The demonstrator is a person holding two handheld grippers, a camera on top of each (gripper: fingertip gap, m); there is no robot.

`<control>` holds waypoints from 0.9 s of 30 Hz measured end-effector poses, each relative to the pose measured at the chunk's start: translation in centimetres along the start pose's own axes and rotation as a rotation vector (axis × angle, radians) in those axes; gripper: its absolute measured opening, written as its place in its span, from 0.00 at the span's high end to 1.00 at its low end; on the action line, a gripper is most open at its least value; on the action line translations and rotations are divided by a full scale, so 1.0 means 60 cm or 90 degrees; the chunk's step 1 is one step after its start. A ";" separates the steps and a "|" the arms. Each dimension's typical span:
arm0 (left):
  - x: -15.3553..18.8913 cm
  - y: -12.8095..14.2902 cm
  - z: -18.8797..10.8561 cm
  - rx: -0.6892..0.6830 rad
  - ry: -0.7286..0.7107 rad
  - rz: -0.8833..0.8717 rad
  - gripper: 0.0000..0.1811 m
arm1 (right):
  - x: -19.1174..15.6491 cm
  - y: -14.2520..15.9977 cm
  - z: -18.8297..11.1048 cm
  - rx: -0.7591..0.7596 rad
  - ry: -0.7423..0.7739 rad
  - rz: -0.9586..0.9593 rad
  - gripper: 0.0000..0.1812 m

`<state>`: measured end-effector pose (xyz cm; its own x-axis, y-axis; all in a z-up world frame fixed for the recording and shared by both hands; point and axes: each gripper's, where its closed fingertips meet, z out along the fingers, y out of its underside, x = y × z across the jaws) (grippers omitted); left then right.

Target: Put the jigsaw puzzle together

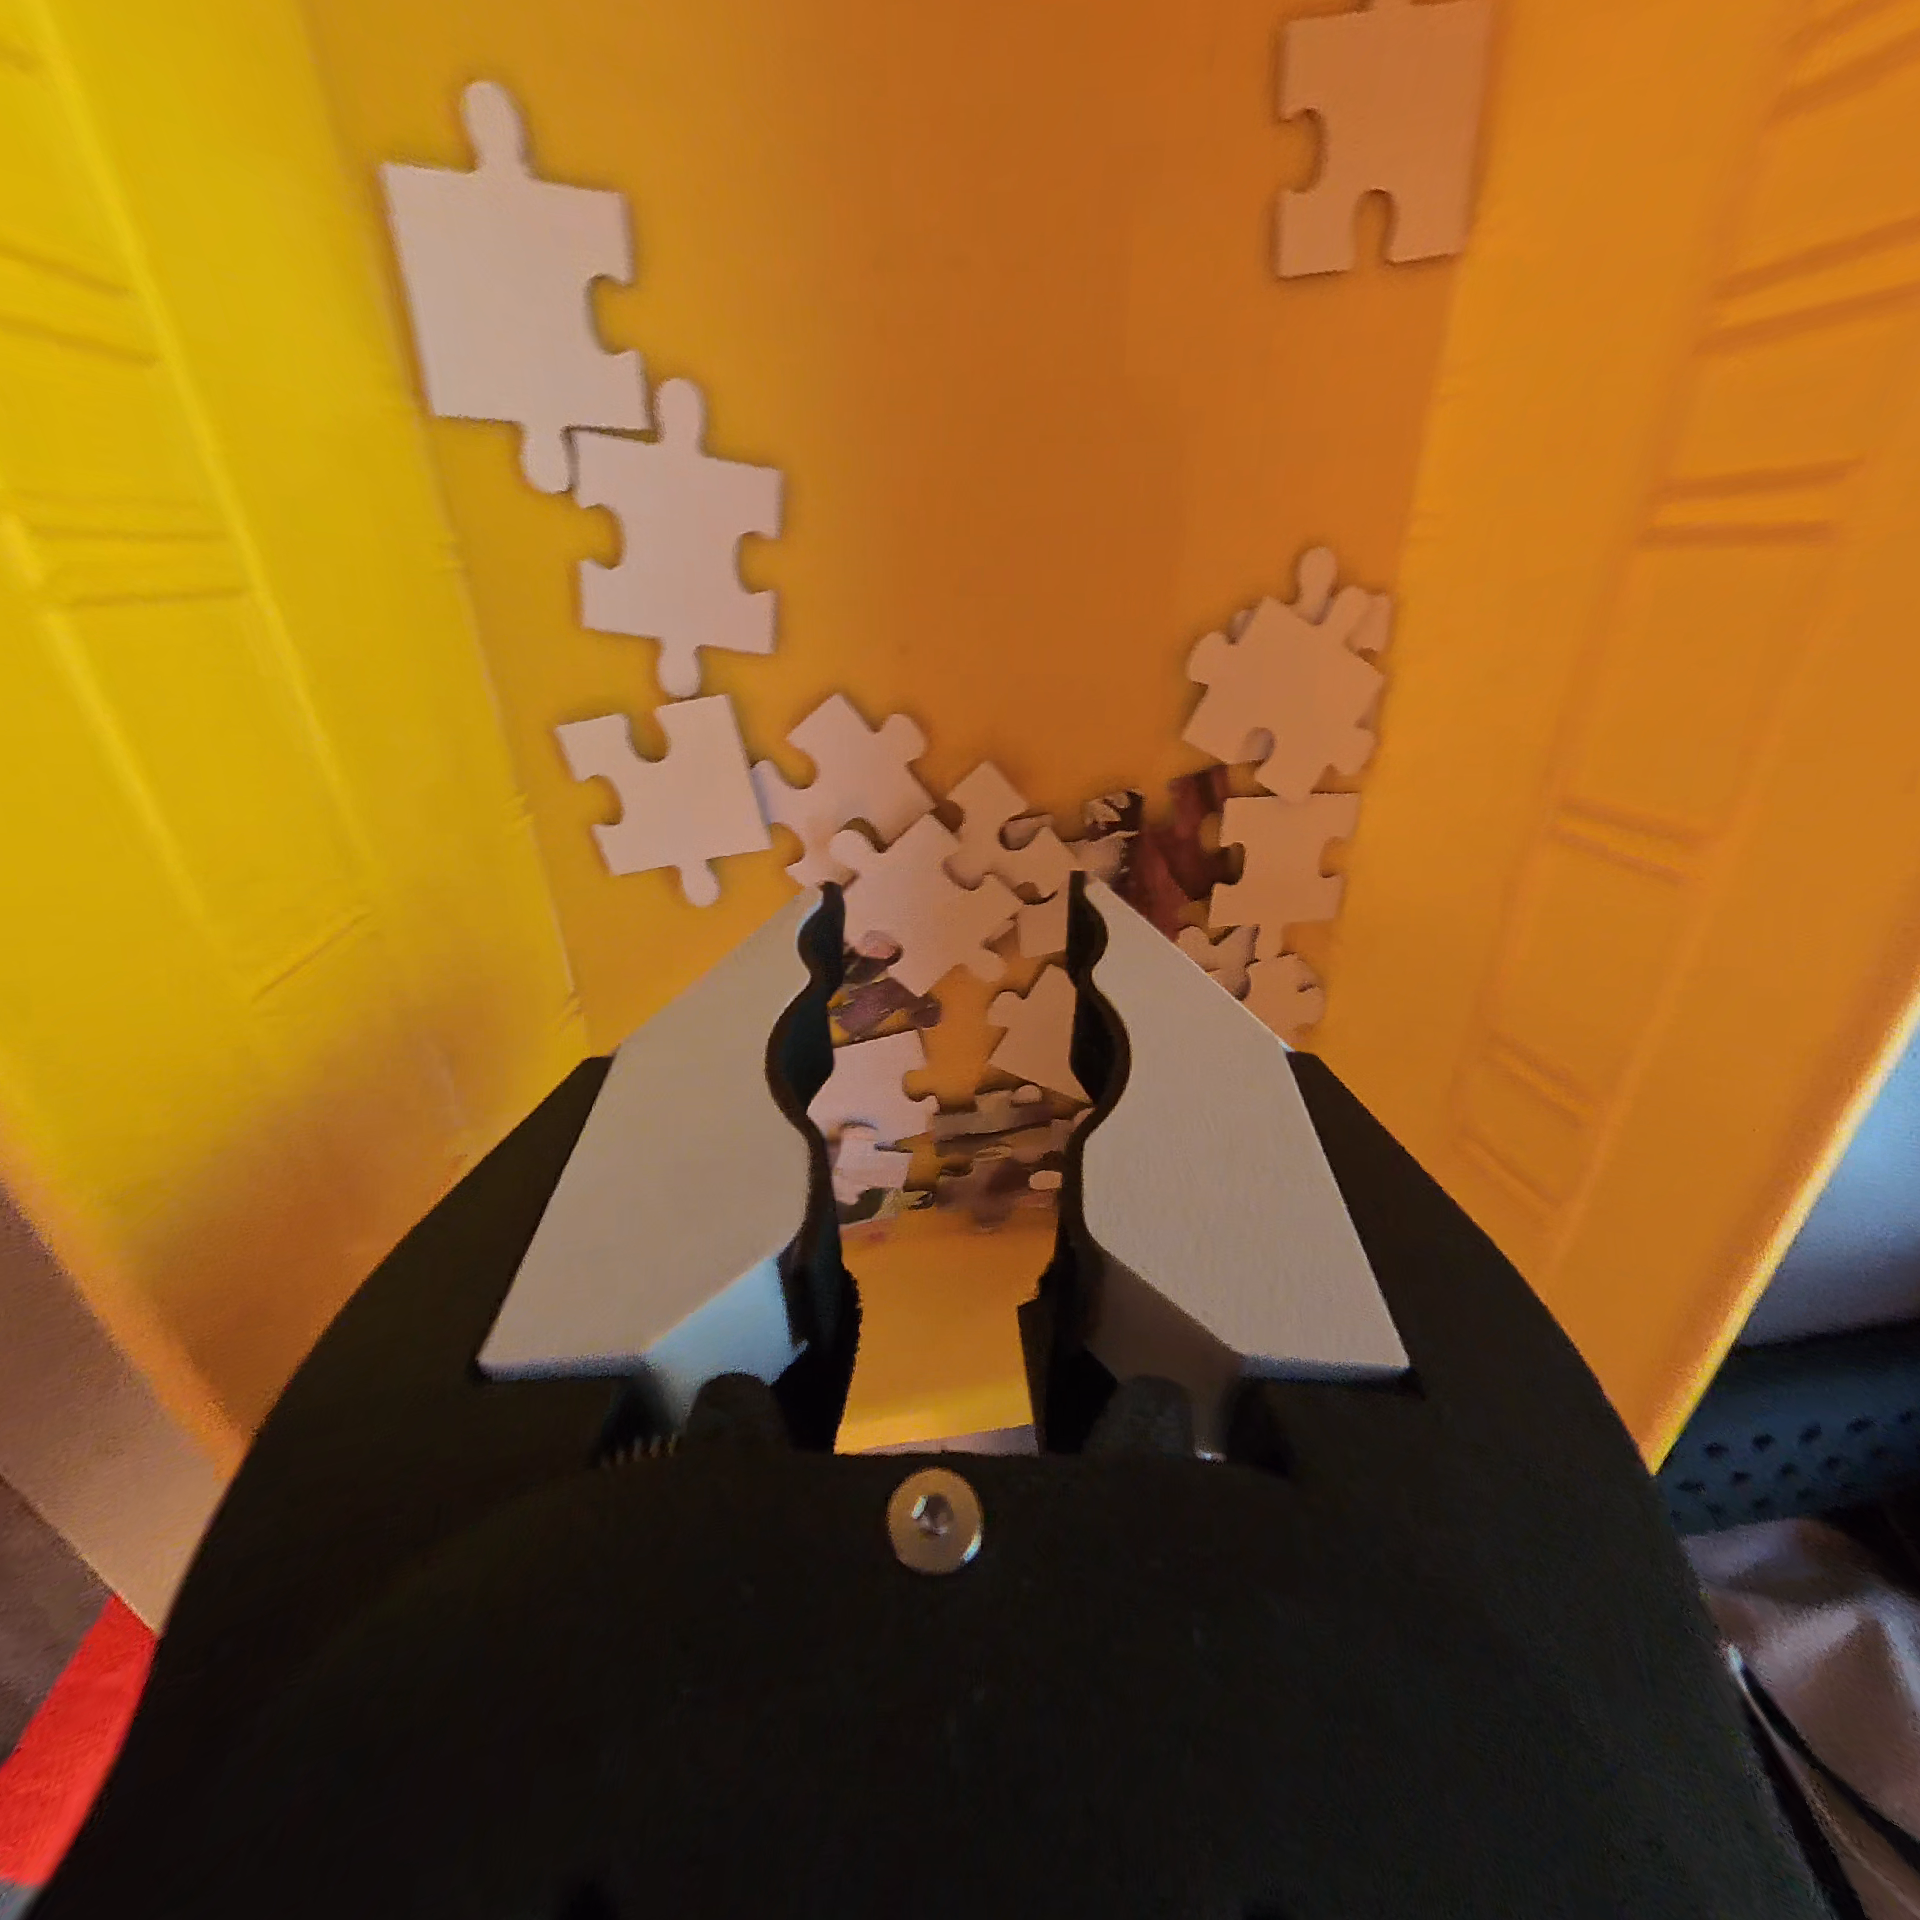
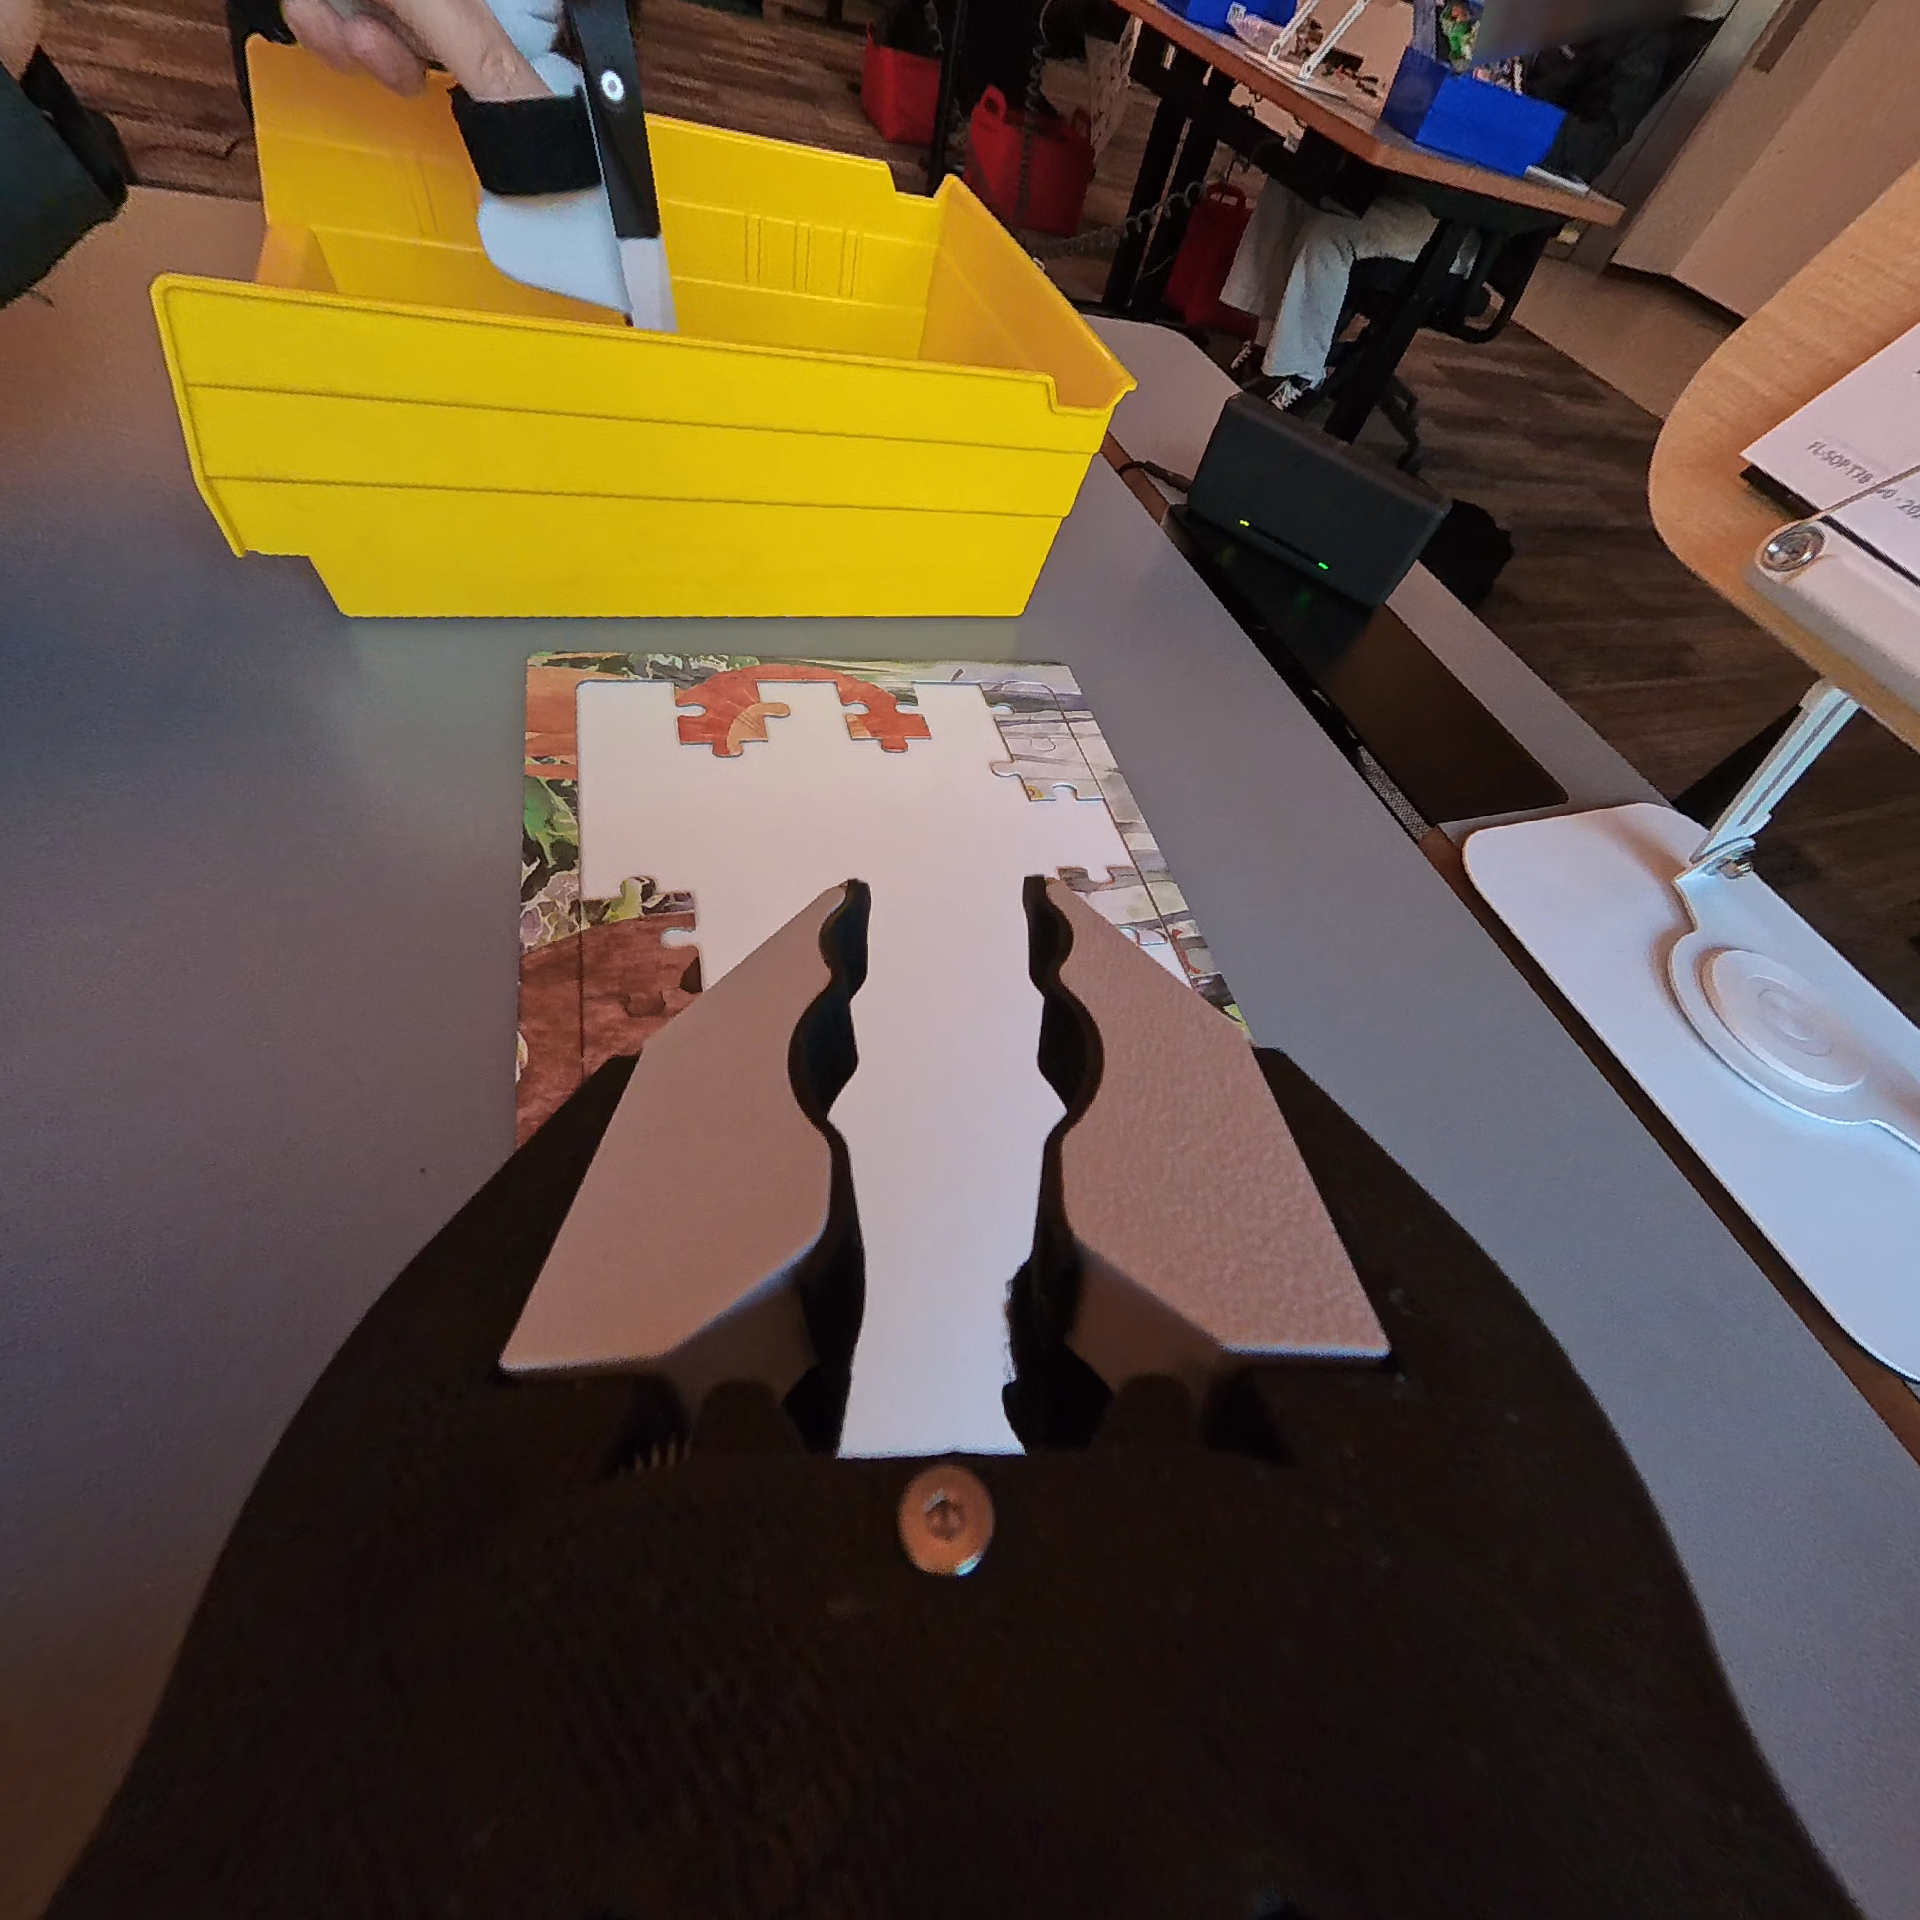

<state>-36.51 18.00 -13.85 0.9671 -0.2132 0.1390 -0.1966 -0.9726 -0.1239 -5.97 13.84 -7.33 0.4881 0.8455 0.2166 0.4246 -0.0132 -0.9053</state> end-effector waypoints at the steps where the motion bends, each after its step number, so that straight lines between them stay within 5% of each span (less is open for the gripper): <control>1: -0.007 0.000 -0.003 0.004 -0.006 -0.013 0.76 | 0.001 0.000 0.000 -0.001 0.001 0.000 0.83; 8: -0.020 0.014 0.008 -0.021 0.010 -0.067 0.67 | 0.004 0.003 -0.003 -0.003 0.004 0.002 0.83; 20: -0.019 -0.072 -0.048 0.191 0.053 -0.085 0.81 | 0.006 0.006 -0.003 -0.006 0.007 0.001 0.83; 27: 0.012 -0.080 -0.062 0.212 0.094 -0.040 0.83 | 0.007 0.007 -0.005 -0.006 0.008 0.002 0.83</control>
<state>-35.49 22.16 -9.50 0.9371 -0.1890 0.2936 -0.0512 -0.9062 -0.4197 -5.38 14.05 -7.51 0.4988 0.8386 0.2188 0.4300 -0.0203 -0.9026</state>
